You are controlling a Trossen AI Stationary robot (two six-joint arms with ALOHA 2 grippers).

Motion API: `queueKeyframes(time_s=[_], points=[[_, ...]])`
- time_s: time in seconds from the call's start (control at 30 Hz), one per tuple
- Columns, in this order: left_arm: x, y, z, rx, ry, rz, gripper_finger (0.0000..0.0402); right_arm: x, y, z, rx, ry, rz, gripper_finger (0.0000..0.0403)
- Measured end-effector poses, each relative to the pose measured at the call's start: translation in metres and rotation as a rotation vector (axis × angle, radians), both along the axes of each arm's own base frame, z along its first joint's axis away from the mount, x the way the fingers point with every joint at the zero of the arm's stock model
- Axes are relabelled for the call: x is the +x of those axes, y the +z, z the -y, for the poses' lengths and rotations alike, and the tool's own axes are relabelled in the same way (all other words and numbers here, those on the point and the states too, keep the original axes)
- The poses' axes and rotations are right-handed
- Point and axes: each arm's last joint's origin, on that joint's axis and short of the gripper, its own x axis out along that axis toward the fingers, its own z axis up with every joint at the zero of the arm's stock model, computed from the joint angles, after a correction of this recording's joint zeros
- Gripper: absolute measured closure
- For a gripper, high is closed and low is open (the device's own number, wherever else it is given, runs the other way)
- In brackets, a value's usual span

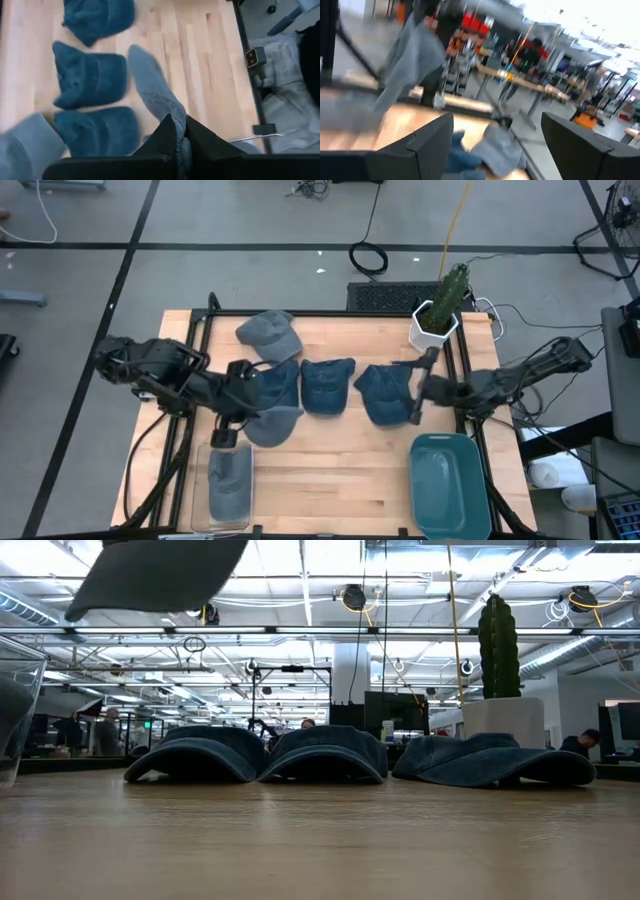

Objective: Pick & Place hat
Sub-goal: Put the right gray cap into the transparent bin

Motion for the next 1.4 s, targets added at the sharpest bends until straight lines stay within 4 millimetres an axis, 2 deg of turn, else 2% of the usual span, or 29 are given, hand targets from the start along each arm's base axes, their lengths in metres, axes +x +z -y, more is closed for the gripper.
queueKeyframes(time_s=[0.13,0.3,0.47,0.6,0.83,0.93,1.1,1.4], points=[[-0.008,-0.001,0.009,-0.048,0.052,-0.042,0.0383,-0.023,0.0,0.01,0.03,-0.004,0.145,0.0113],[-0.026,-0.003,0.028,-0.133,0.123,-0.131,0.0383,-0.037,-0.006,0.015,0.008,-0.014,0.213,0.0113],[-0.042,-0.003,0.053,-0.21,0.192,-0.151,0.0383,-0.039,-0.006,0.016,0.008,-0.015,0.219,0.0114],[-0.057,-0.003,0.072,-0.264,0.315,-0.131,0.0383,-0.038,-0.007,0.016,-0.009,-0.014,0.21,0.0115],[-0.078,-0.015,0.116,-0.253,0.428,-0.03,0.0383,-0.038,-0.007,0.016,-0.01,-0.014,0.211,0.0115],[-0.077,-0.027,0.137,-0.239,0.492,0.005,0.0383,-0.038,-0.007,0.016,-0.013,-0.014,0.21,0.0116],[-0.073,-0.051,0.167,-0.201,0.498,-0.084,0.0383,-0.038,-0.007,0.016,-0.023,-0.016,0.209,0.0114],[-0.072,-0.056,0.171,-0.226,0.55,-0.123,0.0383,-0.036,-0.007,0.015,-0.042,-0.019,0.205,0.0117]])
